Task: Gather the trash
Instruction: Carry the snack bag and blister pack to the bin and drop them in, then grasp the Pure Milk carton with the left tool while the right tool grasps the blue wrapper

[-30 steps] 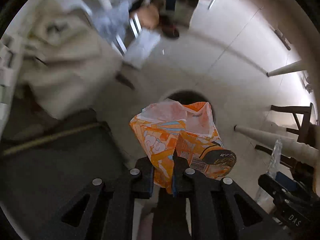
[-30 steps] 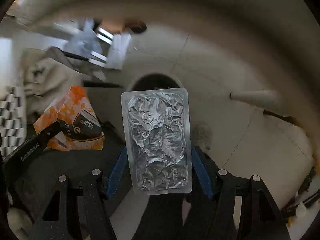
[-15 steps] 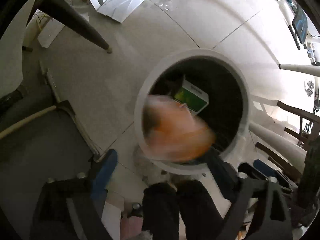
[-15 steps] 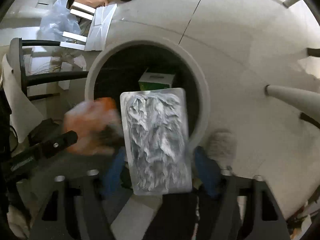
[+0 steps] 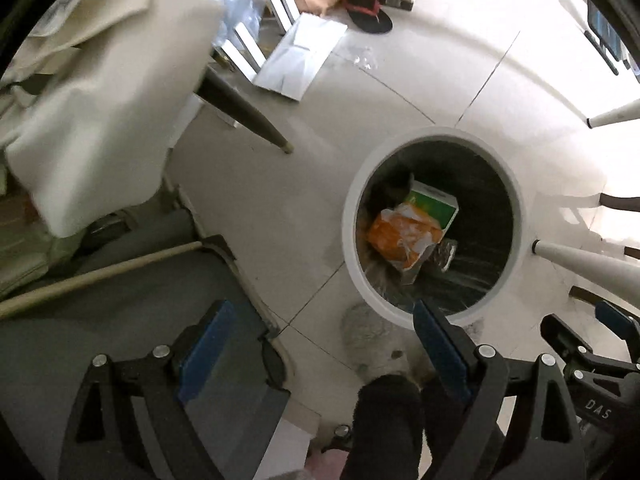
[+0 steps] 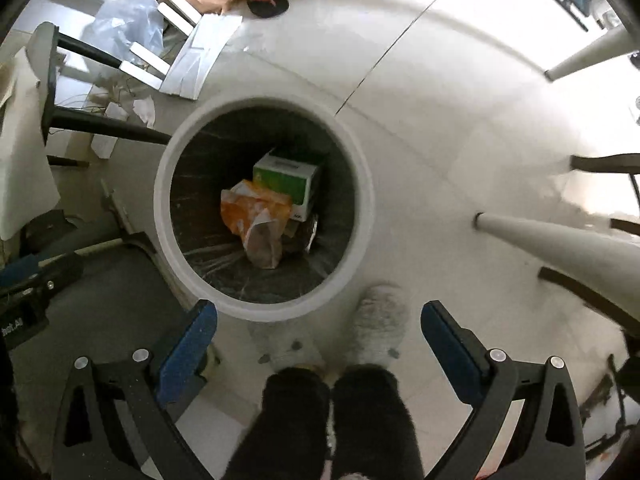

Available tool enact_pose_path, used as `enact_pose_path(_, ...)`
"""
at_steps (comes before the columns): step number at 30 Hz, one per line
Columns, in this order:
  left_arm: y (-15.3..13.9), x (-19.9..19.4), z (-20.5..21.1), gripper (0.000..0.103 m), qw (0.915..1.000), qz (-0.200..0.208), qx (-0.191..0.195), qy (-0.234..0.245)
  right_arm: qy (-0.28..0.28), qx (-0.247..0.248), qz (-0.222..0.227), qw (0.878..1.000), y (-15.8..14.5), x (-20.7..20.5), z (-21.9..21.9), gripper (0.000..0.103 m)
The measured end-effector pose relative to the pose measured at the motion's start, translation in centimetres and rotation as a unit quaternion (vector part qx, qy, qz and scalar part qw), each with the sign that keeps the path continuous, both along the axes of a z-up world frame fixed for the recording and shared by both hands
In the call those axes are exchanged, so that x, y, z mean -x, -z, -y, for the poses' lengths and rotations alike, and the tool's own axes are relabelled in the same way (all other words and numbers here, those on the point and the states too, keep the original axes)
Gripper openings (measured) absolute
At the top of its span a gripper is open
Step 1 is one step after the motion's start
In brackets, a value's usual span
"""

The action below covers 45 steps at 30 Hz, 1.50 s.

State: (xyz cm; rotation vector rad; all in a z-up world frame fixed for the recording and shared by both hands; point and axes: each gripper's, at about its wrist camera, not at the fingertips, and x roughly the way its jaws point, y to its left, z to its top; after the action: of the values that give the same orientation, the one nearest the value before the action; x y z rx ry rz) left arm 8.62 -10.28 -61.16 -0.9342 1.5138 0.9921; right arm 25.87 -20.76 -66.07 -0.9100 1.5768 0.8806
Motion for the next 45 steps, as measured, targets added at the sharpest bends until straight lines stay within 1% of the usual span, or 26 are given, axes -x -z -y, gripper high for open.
enact_pose_path(4,-3.0,-0.2,0.6,0.092,1.0,0.005,-0.008,0.0,0.004,-0.007,0.017,1.0,-4.0,-0.5,0.6,0.103)
enact_pose_path(7,-6.0,-0.4,1.3,0.092,0.9999,0.01,-0.01,0.001,-0.001,-0.016,0.03,0.999,-7.2,-0.8,1.0,0.103)
enact_pose_path(9,-7.3,-0.5,1.7,0.092,0.9998,0.009,-0.015,0.0,-0.005,-0.022,0.034,0.999,-9.0,-0.9,1.2,0.103)
enact_pose_path(10,-8.7,-0.6,1.9,0.092,0.9998,0.011,-0.018,0.0,-0.005,-0.024,0.035,0.999,-10.1,-1.0,1.3,0.103)
enact_pose_path(13,-11.6,-0.4,2.5,0.092,0.9996,0.015,-0.024,-0.003,-0.001,-0.032,0.031,0.999,-13.5,-1.4,1.7,0.103)
enact_pose_path(21,-22.4,0.7,4.2,0.092,0.9989,0.029,-0.037,-0.005,-0.007,-0.051,0.014,0.999,-24.6,-0.8,2.5,0.103)
enact_pose_path(22,-23.3,0.7,4.3,0.092,0.9988,0.031,-0.038,-0.006,-0.008,-0.054,0.01,0.998,-26.0,-0.6,2.5,0.103)
enact_pose_path(24,-26.1,1.0,4.4,0.092,0.9987,0.028,-0.039,-0.013,-0.006,-0.061,0.004,0.998,-29.2,-0.3,2.7,0.103)
enact_pose_path(25,-27.6,1.1,4.4,0.092,0.9986,0.029,-0.043,-0.013,-0.001,-0.065,0.001,0.998,-31.0,-0.3,2.8,0.103)
enact_pose_path(26,-29.4,0.9,4.3,0.092,0.998,0.03,-0.053,-0.012,0.005,-0.068,-0.002,0.998,-32.3,-0.3,2.8,0.103)
enact_pose_path(28,-32.0,0.5,4.0,0.092,0.9966,0.034,-0.075,-0.009,0.025,-0.076,-0.007,0.997,-35.0,-0.9,2.7,0.103)
enact_pose_path(31,-35.8,-1.6,2.5,0.092,0.993,0.043,-0.11,-0.006,0.061,-0.098,-0.004,0.993,-38.9,-3.3,2.0,0.103)
enact_pose_path(33,-37.2,-3.7,1.3,0.092,0.9914,0.04,-0.125,0.001,0.084,-0.114,0.011,0.99,-41.5,-5.7,1.2,0.103)
enact_pose_path(36,-39.0,-7.5,-0.5,0.092,0.9883,0.051,-0.142,0.021,0.113,-0.131,0.039,0.984,-44.4,-10.3,0.1,0.103)
enact_pose_path(38,-40.0,-10.9,-2.0,0.098,0.9866,0.06,-0.147,0.037,0.132,-0.134,0.061,0.98,-46.0,-14.1,-0.6,0.103)
enact_pose_path(39,-40.4,-12.6,-2.6,0.102,0.9859,0.066,-0.147,0.044,0.139,-0.135,0.071,0.978,-46.6,-15.9,-1.0,0.103)
enact_pose_path(42,-41.0,-18.0,-4.3,0.102,0.9834,0.077,-0.152,0.063,0.147,-0.128,0.099,0.976,-47.1,-22.0,-2.4,0.103)
enact_pose_path(45,-40.8,-24.6,-6.2,0.102,0.9808,0.064,-0.159,0.093,0.133,-0.111,0.117,0.978,-46.4,-28.5,-4.7,0.103)
